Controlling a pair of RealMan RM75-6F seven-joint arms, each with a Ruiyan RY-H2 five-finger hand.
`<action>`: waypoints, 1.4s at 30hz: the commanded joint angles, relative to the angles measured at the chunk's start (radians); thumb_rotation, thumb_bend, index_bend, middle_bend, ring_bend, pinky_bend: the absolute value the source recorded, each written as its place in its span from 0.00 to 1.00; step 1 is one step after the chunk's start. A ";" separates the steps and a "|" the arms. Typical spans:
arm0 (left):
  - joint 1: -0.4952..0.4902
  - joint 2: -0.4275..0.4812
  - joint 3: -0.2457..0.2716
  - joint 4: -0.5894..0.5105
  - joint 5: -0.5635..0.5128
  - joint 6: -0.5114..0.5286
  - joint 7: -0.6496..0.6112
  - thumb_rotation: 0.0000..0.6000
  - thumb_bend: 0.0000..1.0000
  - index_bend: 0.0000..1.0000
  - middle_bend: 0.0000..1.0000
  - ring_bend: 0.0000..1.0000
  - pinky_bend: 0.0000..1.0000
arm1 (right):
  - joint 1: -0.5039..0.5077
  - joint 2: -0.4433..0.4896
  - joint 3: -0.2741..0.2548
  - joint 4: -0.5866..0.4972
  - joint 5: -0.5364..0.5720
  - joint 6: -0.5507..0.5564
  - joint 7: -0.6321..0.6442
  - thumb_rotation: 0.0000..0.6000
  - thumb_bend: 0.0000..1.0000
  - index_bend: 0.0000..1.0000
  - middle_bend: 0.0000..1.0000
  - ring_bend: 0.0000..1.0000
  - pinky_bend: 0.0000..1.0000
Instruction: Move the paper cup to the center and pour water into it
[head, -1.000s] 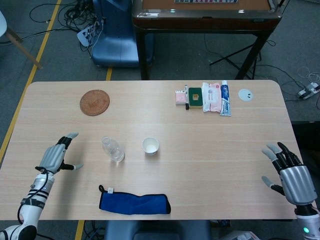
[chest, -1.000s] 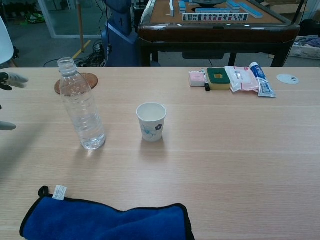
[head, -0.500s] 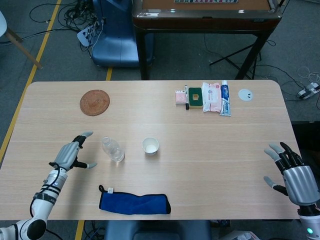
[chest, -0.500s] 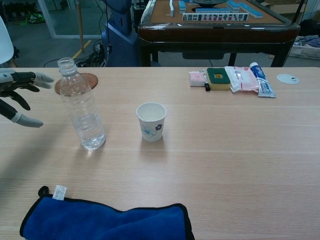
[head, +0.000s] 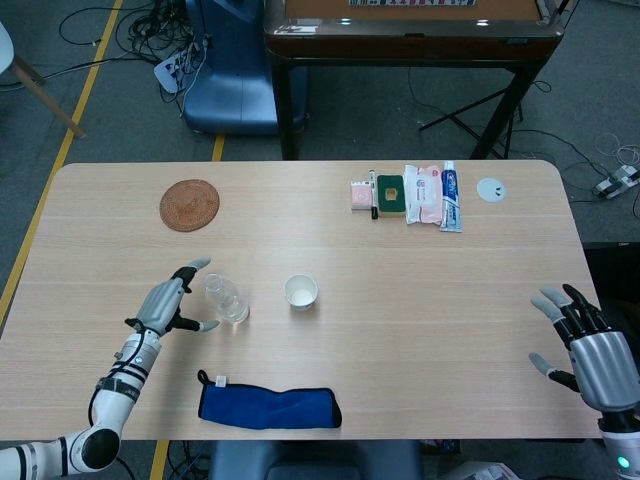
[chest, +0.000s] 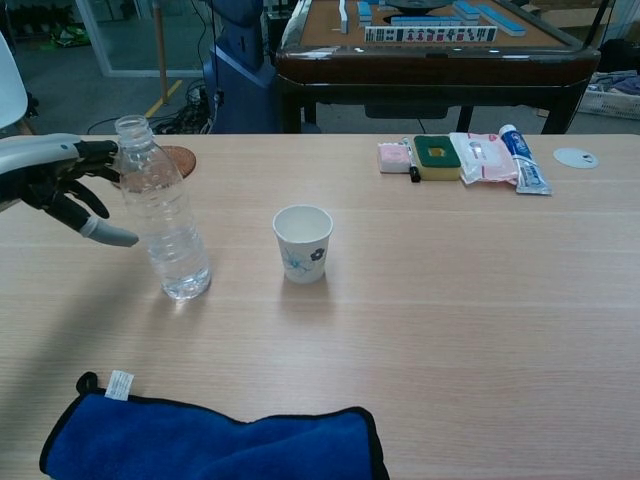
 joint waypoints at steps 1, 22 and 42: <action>-0.010 -0.023 -0.009 -0.001 -0.024 0.026 0.012 1.00 0.06 0.00 0.08 0.10 0.27 | -0.001 0.001 0.002 0.001 0.000 -0.004 0.004 1.00 0.05 0.23 0.17 0.08 0.27; -0.076 -0.122 -0.024 0.047 -0.141 0.047 0.079 1.00 0.06 0.08 0.12 0.13 0.27 | -0.007 0.007 0.020 0.005 0.000 -0.030 0.029 1.00 0.05 0.23 0.17 0.08 0.27; -0.084 -0.237 -0.047 0.125 -0.170 0.115 0.074 1.00 0.05 0.23 0.27 0.23 0.27 | -0.013 0.011 0.030 0.008 -0.003 -0.036 0.043 1.00 0.05 0.23 0.17 0.08 0.27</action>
